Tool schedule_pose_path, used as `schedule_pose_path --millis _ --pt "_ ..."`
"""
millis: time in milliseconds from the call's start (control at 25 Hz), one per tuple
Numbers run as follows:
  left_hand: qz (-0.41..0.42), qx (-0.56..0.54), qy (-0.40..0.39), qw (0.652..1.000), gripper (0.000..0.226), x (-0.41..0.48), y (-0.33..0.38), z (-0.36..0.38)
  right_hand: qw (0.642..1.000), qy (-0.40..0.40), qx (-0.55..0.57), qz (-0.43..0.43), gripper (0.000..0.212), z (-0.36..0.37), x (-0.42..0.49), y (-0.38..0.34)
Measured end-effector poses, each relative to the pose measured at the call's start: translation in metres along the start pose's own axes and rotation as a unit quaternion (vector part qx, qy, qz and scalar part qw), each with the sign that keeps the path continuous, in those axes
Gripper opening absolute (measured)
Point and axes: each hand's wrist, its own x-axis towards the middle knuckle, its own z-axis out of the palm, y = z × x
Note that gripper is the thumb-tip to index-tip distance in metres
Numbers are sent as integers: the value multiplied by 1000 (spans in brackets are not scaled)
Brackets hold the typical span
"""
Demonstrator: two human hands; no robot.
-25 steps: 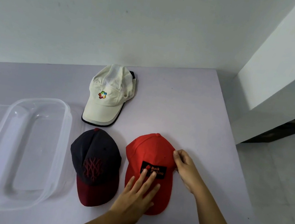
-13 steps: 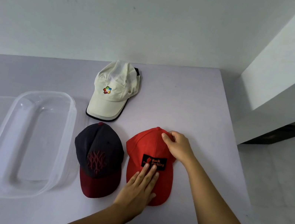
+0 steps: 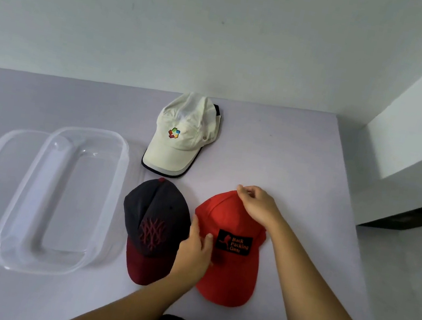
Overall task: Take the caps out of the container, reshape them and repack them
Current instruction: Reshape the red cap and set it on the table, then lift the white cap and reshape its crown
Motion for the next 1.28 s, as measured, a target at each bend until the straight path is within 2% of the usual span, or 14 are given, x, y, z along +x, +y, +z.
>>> schedule_pose_path --millis 80,200,280,400,520,680,760,840,920,1000,1040,1120,1200,1280 --pt "-9 8 -27 1000 64 0 4 -1 999 -28 -20 4 43 5 5 -2" --pt "19 33 -14 999 67 -10 7 -11 1000 20 12 -8 43 1 1 2" --pt "74 26 20 997 62 -12 17 -30 996 68 55 2 43 -10 -8 4" --pt "147 22 88 985 42 1 45 -75 981 140 133 16 37 -28 -19 19" --pt "151 48 138 978 29 34 72 -120 980 173 97 30 41 -25 -26 55" --pt "116 159 101 975 38 100 82 -151 983 133 -109 61 50 0 -27 114" --pt "64 199 74 975 46 131 76 -156 974 106 -186 67 58 9 -28 126" --pt "-37 163 86 982 54 155 69 -156 969 97 -218 70 62 15 -31 128" --pt "-133 162 96 973 64 170 62 -153 964 96 -238 74 62 17 -32 126" --pt "-180 167 84 966 74 180 55 -150 961 101 -246 79 61 20 -32 126" --pt "-193 125 80 970 78 183 54 -148 960 103 -247 82 61 21 -32 127" --pt "-202 -42 93 974 80 185 54 -148 960 104 -246 85 61 23 -31 128" --pt "-207 -205 115 950 77 186 53 -151 959 98 -251 90 61 24 -30 130" --pt "-205 -329 113 915 63 184 52 -156 960 89 -250 92 61 23 -28 131"
